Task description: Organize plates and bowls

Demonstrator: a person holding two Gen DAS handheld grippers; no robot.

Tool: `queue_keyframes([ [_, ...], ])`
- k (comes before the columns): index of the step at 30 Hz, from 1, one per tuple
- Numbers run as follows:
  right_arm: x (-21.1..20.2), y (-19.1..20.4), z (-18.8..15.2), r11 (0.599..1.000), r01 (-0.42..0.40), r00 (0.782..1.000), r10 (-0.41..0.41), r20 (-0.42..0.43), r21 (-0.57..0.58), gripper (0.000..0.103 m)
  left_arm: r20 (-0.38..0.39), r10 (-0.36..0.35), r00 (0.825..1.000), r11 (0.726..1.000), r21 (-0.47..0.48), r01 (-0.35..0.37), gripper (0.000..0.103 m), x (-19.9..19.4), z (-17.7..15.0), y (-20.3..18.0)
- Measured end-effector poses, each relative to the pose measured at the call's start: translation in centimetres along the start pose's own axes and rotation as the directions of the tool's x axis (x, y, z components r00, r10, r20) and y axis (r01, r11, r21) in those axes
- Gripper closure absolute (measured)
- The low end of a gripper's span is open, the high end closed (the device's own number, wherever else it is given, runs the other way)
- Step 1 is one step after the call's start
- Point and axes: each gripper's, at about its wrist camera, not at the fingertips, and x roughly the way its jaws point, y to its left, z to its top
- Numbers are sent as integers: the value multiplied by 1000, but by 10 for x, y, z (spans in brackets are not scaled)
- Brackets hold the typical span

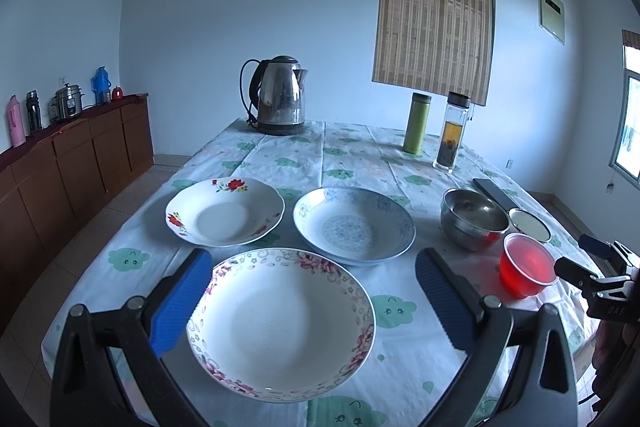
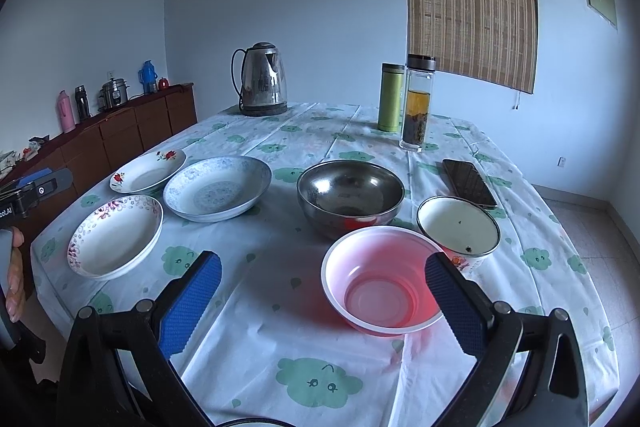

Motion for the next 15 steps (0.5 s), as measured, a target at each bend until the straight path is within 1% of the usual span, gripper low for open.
queue_keyframes([
  [15,2,-1,-3,1000,5,1000,-5,-5,9,1,-7,0,1000,1000,-5,0,0,3,-3,1],
])
